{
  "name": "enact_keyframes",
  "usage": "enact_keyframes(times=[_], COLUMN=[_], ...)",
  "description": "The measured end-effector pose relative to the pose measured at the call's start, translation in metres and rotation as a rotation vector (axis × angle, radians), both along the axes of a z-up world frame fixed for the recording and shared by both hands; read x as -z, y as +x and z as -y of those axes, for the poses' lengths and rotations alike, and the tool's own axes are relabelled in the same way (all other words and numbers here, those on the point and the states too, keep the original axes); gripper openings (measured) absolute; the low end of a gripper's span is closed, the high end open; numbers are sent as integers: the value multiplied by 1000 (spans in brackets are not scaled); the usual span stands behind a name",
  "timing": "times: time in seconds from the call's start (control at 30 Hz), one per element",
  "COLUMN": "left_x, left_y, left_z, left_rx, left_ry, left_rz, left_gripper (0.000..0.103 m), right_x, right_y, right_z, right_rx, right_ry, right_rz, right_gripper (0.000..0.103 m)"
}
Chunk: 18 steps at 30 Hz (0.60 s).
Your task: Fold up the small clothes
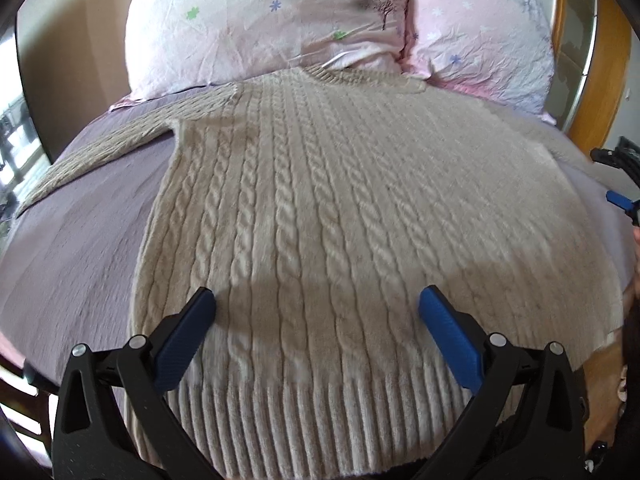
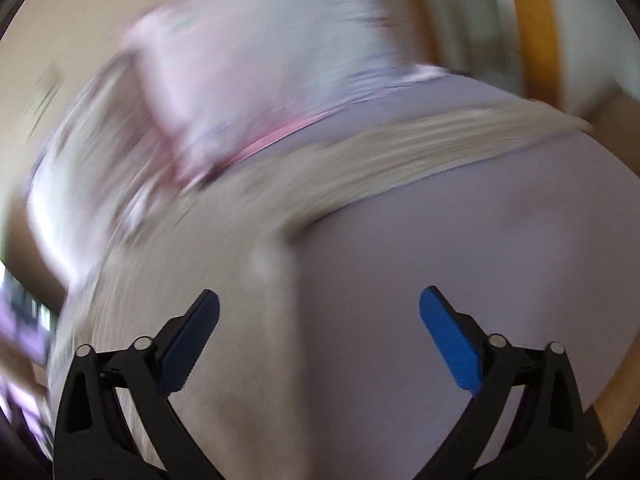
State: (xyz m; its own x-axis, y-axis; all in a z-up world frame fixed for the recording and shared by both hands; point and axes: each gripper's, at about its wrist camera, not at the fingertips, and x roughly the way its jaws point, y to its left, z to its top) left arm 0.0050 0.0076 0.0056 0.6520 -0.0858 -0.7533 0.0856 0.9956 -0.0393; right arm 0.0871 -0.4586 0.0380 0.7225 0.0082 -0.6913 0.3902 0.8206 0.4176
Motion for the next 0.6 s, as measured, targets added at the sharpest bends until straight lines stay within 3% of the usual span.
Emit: enact_keyframes(times=[0.1,0.27,0.4,0.5,0.57,0.6], left_x=[-6,-21,-32,-38,-42,-44], left_y=[8,23,37,44,47,51], left_z=[-7,-17,-30,-46,-57,-65], left_rx=[59,112,134,158,139,114], left_ry=[-114,-243,-332,-426,-443,-438], left_rz=[32,127,190,234,250,255], left_gripper=[101,101,101,101,101,101], right_x=[4,15,34,39,44,47], right_y=[15,35,49,54,55,57], right_z=[68,155,185,192,195,200], right_rx=[169,400,481,512,518,521], right_ry=[66,140,237,232,202,197], right_rz=[-28,-69,-79,-43,-34,-39], right_gripper=[75,67,58,52,36,19])
